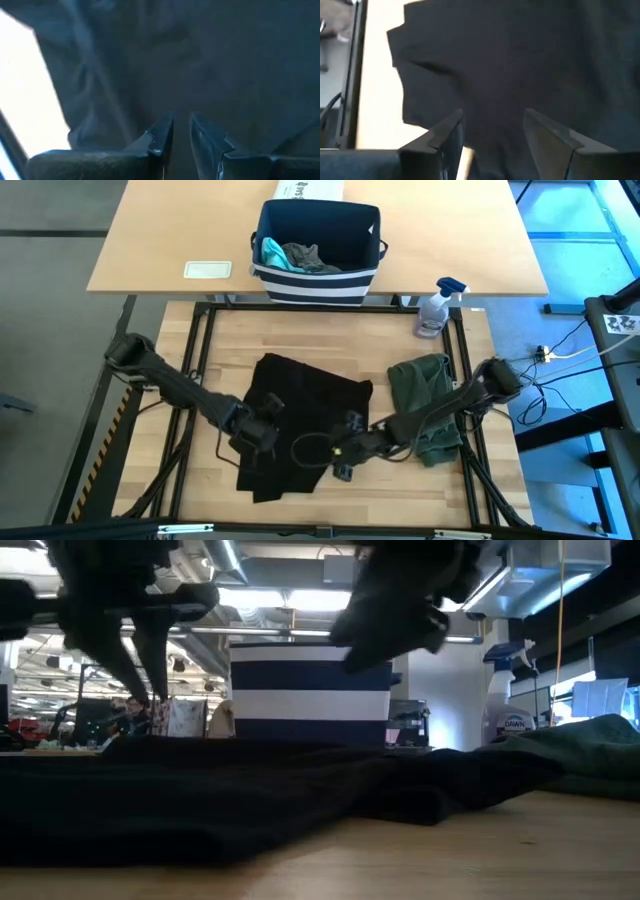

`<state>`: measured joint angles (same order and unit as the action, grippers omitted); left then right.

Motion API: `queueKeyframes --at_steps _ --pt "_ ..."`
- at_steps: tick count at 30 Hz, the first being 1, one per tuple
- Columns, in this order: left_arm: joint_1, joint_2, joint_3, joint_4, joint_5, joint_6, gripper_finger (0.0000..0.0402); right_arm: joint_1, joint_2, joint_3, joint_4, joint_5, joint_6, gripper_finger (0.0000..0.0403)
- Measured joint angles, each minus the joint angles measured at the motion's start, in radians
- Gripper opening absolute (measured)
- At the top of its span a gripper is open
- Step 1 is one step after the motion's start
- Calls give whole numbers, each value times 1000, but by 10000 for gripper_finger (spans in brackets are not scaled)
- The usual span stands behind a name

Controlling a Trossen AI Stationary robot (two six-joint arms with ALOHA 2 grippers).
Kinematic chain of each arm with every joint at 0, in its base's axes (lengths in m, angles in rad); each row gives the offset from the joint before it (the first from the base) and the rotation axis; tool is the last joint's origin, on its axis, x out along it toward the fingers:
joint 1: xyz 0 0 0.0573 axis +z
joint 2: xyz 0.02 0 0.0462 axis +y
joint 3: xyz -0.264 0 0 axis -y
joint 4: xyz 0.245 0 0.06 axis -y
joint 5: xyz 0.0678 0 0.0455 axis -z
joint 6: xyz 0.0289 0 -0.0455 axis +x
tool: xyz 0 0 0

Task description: Fold Laundry from Bin

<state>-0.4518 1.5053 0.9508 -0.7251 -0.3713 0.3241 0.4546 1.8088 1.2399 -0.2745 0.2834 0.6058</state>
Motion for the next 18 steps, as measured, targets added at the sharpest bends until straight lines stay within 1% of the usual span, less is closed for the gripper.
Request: queueKeyframes --at_steps 3,9,11,13,15,16,18 --pt "-20 43 0 34 1 -17 60 4 -75 -94 35 89 47 200" --pt "-20 90 0 48 7 -61 60 -26 -145 -281 92 167 121 200" --pt "-10 90 0 30 -19 -59 60 -55 -154 -335 132 165 127 200" --pt "15 75 0 -10 -70 -53 60 -89 -153 -377 183 141 121 200" --pt "59 40 -1 -55 -107 -43 59 -123 -158 -418 267 115 93 200" --pt "83 13 -5 -59 -114 -36 59 -142 -161 -433 324 101 73 200" --pt "141 -45 -29 -43 -117 -8 59 -175 -176 -465 385 77 36 200"
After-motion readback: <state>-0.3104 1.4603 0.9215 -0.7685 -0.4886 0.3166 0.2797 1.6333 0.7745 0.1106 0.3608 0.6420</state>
